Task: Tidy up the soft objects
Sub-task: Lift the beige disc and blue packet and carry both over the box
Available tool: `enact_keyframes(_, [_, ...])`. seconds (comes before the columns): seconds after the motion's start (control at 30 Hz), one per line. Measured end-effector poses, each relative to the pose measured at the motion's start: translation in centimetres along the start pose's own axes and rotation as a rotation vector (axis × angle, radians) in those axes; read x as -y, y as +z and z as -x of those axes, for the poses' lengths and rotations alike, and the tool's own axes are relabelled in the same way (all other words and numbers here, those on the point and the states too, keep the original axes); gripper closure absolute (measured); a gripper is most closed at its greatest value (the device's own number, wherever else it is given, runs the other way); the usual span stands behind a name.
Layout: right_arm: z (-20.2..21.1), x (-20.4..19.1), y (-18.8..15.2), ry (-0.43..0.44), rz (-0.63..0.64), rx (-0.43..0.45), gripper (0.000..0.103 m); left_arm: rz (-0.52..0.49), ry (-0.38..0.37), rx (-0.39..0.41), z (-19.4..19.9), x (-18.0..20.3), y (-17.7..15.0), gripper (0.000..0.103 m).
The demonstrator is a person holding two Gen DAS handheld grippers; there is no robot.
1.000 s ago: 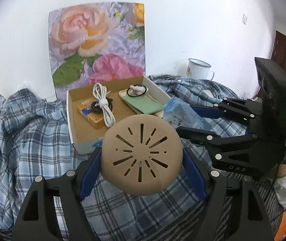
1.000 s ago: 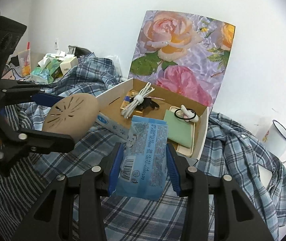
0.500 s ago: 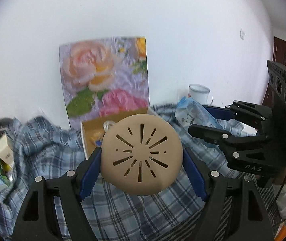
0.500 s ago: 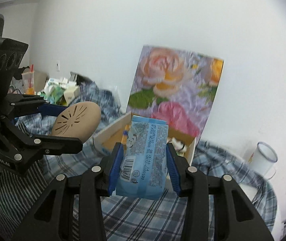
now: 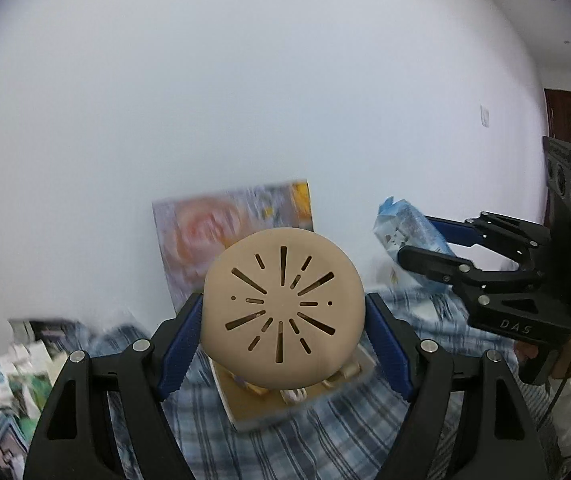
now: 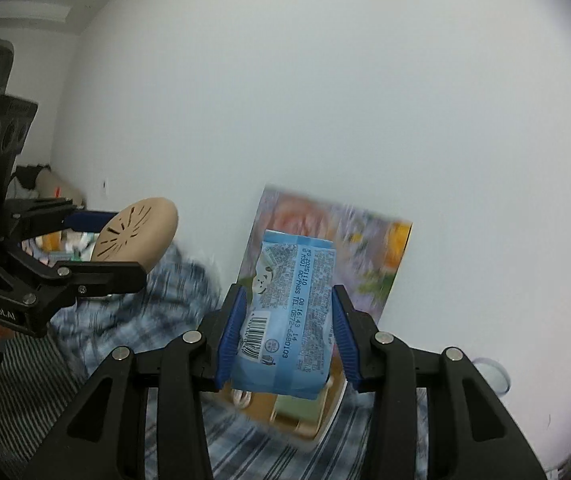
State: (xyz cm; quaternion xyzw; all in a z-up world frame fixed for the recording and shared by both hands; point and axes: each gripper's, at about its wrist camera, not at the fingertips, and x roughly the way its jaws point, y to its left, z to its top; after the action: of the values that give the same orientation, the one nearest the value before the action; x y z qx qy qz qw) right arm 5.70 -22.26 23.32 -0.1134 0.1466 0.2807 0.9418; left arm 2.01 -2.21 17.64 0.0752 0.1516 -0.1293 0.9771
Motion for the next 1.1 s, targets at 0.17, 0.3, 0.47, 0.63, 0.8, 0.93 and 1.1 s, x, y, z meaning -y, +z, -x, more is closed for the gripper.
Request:
enact_keyframes(0.17, [1.1, 0.8, 2.9, -0.037, -0.001, 0.098, 0.061, -0.009, 0.047, 0.066, 0.7, -0.2, 2.5, 0.023])
enact_keyframes(0.3, [1.5, 1.5, 5.0, -0.066, -0.002, 0.159, 0.061, 0.007, 0.084, 0.116, 0.3, -0.9, 4.1, 0.023])
enact_keyframes(0.47, [1.0, 2.2, 6.5, -0.067, -0.025, 0.217, 0.061, 0.033, 0.122, 0.15, -2.0, -1.9, 6.1, 0.023])
enact_keyframes(0.63, [-1.0, 2.7, 6.6, -0.043, -0.05, 0.205, 0.061, 0.071, 0.133, 0.165, -4.2, -3.0, 6.8, 0.023])
enact_keyframes(0.8, [-3.1, 2.7, 5.9, -0.052, -0.081, 0.185, 0.061, 0.059, 0.132, 0.133, -6.2, -3.8, 6.2, 0.023])
enact_keyframes(0.93, [-4.5, 3.2, 4.2, -0.056, -0.092, 0.164, 0.061, 0.048, 0.142, 0.095, -8.4, -4.2, 4.9, 0.023])
enact_keyframes(1.1, [-7.2, 4.4, 2.8, -0.027, -0.143, 0.11, 0.061, 0.069, 0.162, 0.05, -10.7, -5.1, 3.5, 0.023])
